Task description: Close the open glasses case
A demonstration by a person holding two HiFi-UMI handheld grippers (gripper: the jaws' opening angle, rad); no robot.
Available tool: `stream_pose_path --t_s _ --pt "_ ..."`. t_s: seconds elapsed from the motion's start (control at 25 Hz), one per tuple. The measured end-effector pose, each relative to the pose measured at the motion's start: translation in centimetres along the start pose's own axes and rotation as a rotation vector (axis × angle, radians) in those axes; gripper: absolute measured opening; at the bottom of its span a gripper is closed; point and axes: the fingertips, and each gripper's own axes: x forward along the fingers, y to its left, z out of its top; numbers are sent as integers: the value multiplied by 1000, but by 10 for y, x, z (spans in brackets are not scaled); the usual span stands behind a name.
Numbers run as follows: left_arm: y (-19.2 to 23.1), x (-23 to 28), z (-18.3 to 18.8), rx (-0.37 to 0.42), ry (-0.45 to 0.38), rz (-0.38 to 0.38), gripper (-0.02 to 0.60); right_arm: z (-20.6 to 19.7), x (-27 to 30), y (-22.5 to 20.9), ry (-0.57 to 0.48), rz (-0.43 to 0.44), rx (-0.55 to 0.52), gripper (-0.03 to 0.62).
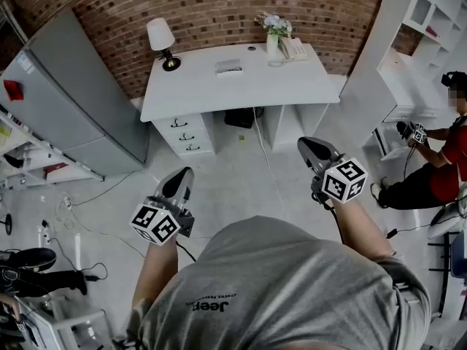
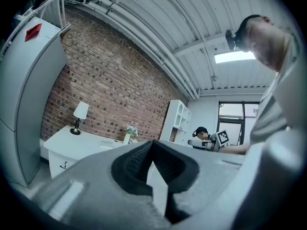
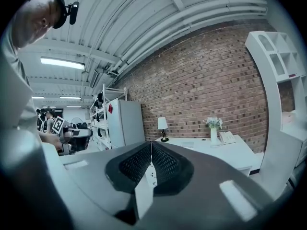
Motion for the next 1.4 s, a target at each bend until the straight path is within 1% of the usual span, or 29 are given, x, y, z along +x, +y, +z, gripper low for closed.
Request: stream_pose_path --t_s 0.2,0.32,0.56,0.76,0.88,1.0,1.16,1.28,1.4 --pt "-4 4 5 7 -6 11 -3 3 -3 -6 3 2 -6 14" --pt "-13 13 6 16 -13 27 -3 8 -9 -19 5 12 -11 14" --pt "-46 48 3 18 -36 49 -3 21 -26 -54 3 42 -41 14" --pt "-78 78 -12 15 -28 49 -3 25 -41 -85 6 63 -48 14" --pt "-84 89 -16 15 -19 60 -3 25 -42 -97 2 80 -45 14" --pt "-79 95 -17 20 -11 72 -3 21 -32 -104 7 91 -39 14" --pt "-55 105 -14 11 -11 70 -3 19 -7 -107 17 97 -31 14" --pt "-28 116 -12 3 -7 50 -3 18 20 -109 20 90 -28 14" --pt "11 132 -6 2 -9 22 -3 18 56 -113 17 77 -30 14"
